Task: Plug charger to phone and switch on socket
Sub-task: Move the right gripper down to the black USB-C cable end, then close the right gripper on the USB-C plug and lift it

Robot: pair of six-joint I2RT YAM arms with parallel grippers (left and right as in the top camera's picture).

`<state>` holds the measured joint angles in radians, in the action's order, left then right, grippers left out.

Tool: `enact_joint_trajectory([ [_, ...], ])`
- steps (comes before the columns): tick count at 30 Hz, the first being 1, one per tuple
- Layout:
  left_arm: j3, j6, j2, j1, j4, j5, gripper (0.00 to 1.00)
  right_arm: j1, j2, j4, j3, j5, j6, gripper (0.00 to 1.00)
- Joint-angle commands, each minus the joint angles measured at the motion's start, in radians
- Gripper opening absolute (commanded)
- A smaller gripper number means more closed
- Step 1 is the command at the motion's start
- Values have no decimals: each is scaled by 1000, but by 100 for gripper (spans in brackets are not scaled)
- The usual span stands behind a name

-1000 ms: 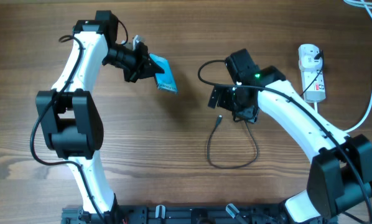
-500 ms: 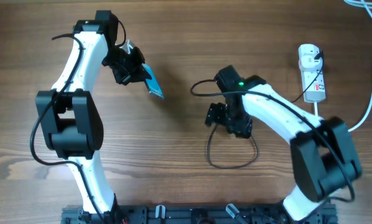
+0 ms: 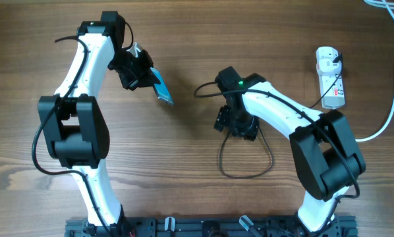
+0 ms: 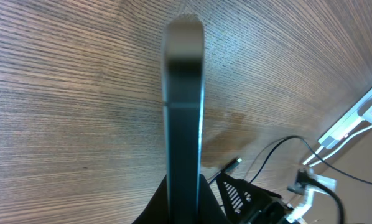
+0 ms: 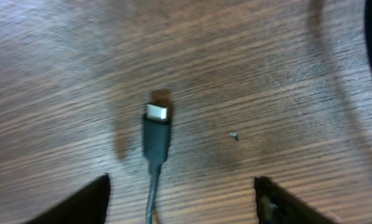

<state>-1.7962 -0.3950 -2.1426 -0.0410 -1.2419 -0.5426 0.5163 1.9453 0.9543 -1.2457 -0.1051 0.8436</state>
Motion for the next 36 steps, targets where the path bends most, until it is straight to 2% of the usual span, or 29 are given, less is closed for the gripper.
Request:
enact_joint_trajectory([
  [1, -3, -6, 34, 2, -3, -5, 4, 3, 15, -29, 27, -11, 21, 60],
  [7, -3, -6, 34, 2, -3, -5, 4, 5, 15, -58, 28, -11, 51, 46],
  [12, -3, -6, 34, 2, -3, -5, 4, 36, 15, -84, 31, -2, 61, 43],
  [15, -3, -6, 34, 2, -3, -5, 4, 69, 15, -66, 31, 72, 131, 43],
  [21, -3, -6, 34, 2, -3, -5, 4, 69, 15, -71, 31, 95, 128, 43],
  [24, -3, -6, 34, 2, -3, -5, 4, 69, 15, -83, 31, 86, 129, 37],
  [26, -3, -6, 34, 2, -3, -5, 4, 69, 15, -82, 31, 83, 129, 37],
  [28, -3, -6, 34, 2, -4, -5, 4, 69, 15, -83, 31, 83, 129, 30],
  [36, -3, -6, 34, 2, -3, -5, 4, 69, 15, -84, 31, 98, 133, 29],
])
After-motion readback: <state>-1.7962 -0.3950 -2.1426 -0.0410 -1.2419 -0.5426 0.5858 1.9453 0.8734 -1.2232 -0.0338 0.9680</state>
